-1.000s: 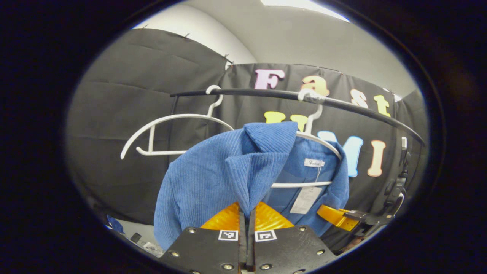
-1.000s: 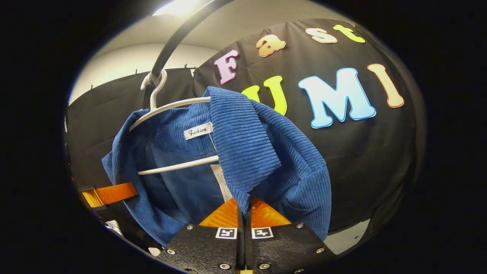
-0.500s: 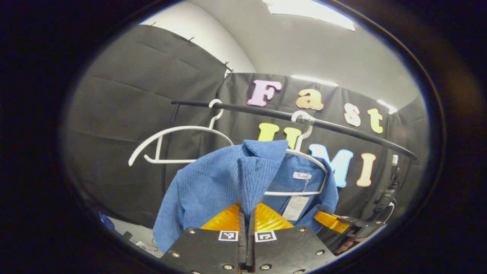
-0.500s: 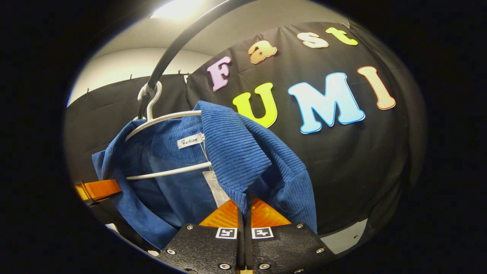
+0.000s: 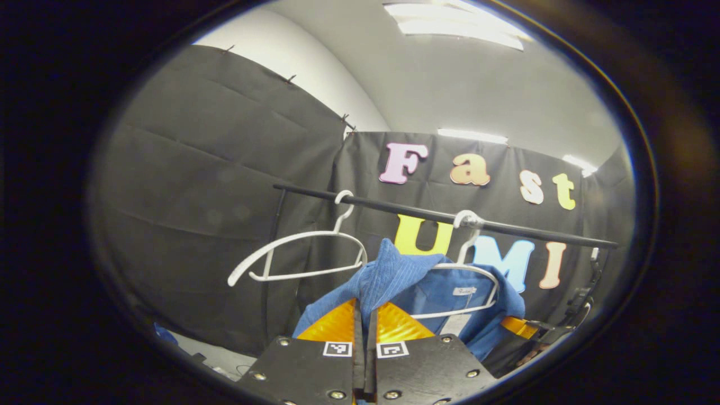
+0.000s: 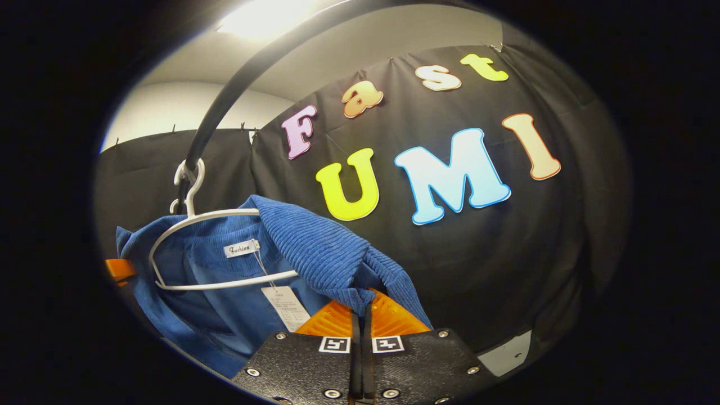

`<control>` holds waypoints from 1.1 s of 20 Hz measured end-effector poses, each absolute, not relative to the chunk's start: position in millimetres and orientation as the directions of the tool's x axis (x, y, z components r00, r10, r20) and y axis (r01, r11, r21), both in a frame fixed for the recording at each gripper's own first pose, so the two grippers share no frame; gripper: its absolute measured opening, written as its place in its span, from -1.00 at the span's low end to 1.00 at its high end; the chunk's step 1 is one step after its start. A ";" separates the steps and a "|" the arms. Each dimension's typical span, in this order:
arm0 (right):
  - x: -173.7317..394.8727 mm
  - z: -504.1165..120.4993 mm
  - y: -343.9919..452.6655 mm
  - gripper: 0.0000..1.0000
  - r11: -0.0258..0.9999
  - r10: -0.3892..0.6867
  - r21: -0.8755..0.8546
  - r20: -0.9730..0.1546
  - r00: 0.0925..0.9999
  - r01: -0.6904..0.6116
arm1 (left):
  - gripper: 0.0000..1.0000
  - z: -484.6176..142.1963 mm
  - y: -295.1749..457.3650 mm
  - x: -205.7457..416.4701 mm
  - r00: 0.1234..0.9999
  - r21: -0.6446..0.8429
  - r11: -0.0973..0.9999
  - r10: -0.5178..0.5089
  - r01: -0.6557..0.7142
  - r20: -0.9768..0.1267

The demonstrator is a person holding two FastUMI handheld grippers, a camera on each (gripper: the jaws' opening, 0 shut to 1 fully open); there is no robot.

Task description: Grasp the clothes on the hanger with both hands and then place them into the laundry hamper below.

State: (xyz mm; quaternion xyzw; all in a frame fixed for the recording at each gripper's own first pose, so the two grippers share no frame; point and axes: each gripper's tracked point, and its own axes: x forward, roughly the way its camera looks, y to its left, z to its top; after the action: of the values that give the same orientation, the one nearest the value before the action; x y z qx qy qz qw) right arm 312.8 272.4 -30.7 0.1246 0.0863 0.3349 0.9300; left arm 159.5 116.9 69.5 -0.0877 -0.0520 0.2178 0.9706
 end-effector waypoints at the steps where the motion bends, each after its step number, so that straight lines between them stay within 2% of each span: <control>1: 316.6 -28.3 269.8 -1.00 0.753 0.633 0.287 -0.067 0.771 -0.593 | -0.99 71.1 122.2 158.1 0.895 -0.194 0.886 0.440 -0.421 0.068; 7: 345.8 -11.0 256.8 -1.00 0.798 0.558 0.275 -0.005 0.830 -0.536 | -0.99 89.0 153.3 153.6 0.876 -0.158 0.877 0.472 -0.454 0.102; 8: 350.6 -9.1 254.7 -1.00 0.806 0.544 0.276 0.003 0.839 -0.524 | -0.88 92.2 159.9 155.0 0.870 -0.153 0.873 0.481 -0.464 0.109; 9: 352.5 -7.9 254.2 -1.00 0.808 0.535 0.285 0.012 0.845 -0.516 | -0.99 94.9 163.8 157.4 0.866 -0.154 0.869 0.488 -0.470 0.113; 12: 358.6 -7.0 254.7 -1.00 0.816 0.513 0.292 0.032 0.858 -0.499 | -0.99 108.4 170.8 159.8 0.858 -0.163 0.868 0.492 -0.469 0.146; 13: 359.1 -8.3 254.6 -1.00 0.821 0.508 0.284 0.034 0.860 -0.496 | -0.87 111.0 175.0 161.9 0.858 -0.158 0.869 0.490 -0.469 0.152; 14: 360.5 -8.5 255.0 -1.00 0.824 0.506 0.275 0.037 0.862 -0.495 | -0.88 112.7 177.5 162.8 0.859 -0.156 0.871 0.487 -0.465 0.156; 15: 361.8 -8.2 255.1 -1.00 0.826 0.503 0.270 0.041 0.864 -0.494 | -0.99 113.6 181.2 163.6 0.861 -0.157 0.873 0.484 -0.461 0.159; 18: 360.0 -7.9 259.3 -1.00 0.819 0.500 0.300 0.048 0.865 -0.490 | -1.00 127.5 194.9 162.1 0.857 -0.172 0.873 0.483 -0.457 0.177; 22: 359.8 -3.4 266.6 -1.00 0.820 0.514 0.252 0.075 0.855 -0.515 | -0.99 150.6 208.0 171.6 0.852 -0.139 0.875 0.483 -0.463 0.204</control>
State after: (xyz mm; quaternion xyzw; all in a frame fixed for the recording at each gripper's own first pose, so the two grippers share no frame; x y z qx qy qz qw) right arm 359.8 266.6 -3.4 0.1324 -0.0018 0.2695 0.9539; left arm 171.6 208.0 150.6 -0.0423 -0.1169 0.2461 0.9612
